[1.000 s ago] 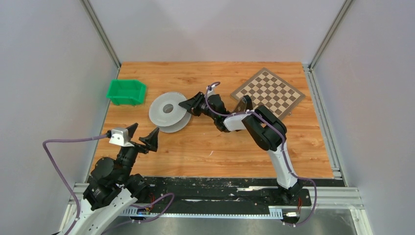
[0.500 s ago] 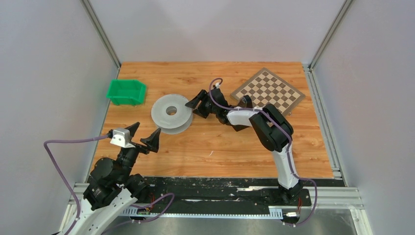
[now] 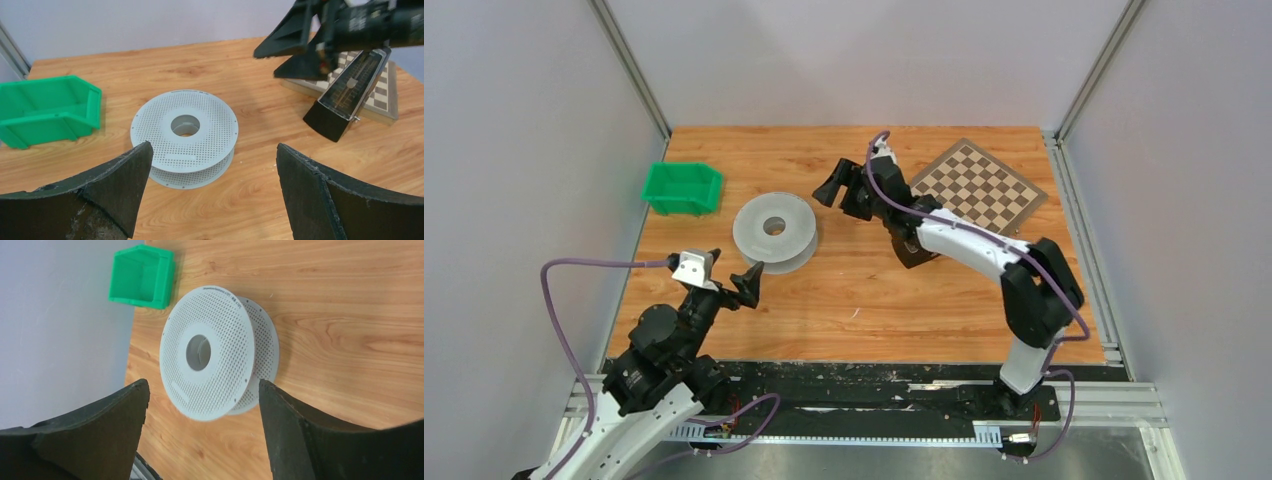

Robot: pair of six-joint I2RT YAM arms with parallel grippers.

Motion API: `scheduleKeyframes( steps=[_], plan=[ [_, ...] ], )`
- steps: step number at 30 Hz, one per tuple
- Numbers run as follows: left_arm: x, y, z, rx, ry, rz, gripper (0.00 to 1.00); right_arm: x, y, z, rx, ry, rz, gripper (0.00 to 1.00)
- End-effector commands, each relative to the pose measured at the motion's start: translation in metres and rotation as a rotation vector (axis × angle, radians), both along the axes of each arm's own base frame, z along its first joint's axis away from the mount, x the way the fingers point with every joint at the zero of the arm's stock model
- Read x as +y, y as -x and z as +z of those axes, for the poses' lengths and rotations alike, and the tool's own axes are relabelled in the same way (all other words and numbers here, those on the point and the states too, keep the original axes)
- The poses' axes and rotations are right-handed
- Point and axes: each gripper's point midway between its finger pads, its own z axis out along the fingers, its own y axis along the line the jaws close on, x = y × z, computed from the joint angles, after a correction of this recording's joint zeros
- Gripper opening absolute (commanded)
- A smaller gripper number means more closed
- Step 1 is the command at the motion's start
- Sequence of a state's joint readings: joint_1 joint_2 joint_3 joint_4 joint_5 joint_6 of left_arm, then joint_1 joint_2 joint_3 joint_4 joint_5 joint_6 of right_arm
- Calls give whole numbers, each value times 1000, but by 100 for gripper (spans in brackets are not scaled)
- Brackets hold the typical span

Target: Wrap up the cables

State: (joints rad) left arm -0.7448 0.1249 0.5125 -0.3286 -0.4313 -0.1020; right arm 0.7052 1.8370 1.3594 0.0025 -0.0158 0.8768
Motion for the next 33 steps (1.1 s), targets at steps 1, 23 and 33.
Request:
scheduleKeyframes(
  steps=[1,23,33],
  plan=[
    [-4,0,23,-16,24,-14,100,-26,41,50,-206,150,69,80],
    [-55,-28,52,-43,221,-112,100,-235,212,97,-327,222,-184,100],
    [-76,-39,42,99,197,-136,100,-259,229,98,-354,204,-174,100]
  ],
)
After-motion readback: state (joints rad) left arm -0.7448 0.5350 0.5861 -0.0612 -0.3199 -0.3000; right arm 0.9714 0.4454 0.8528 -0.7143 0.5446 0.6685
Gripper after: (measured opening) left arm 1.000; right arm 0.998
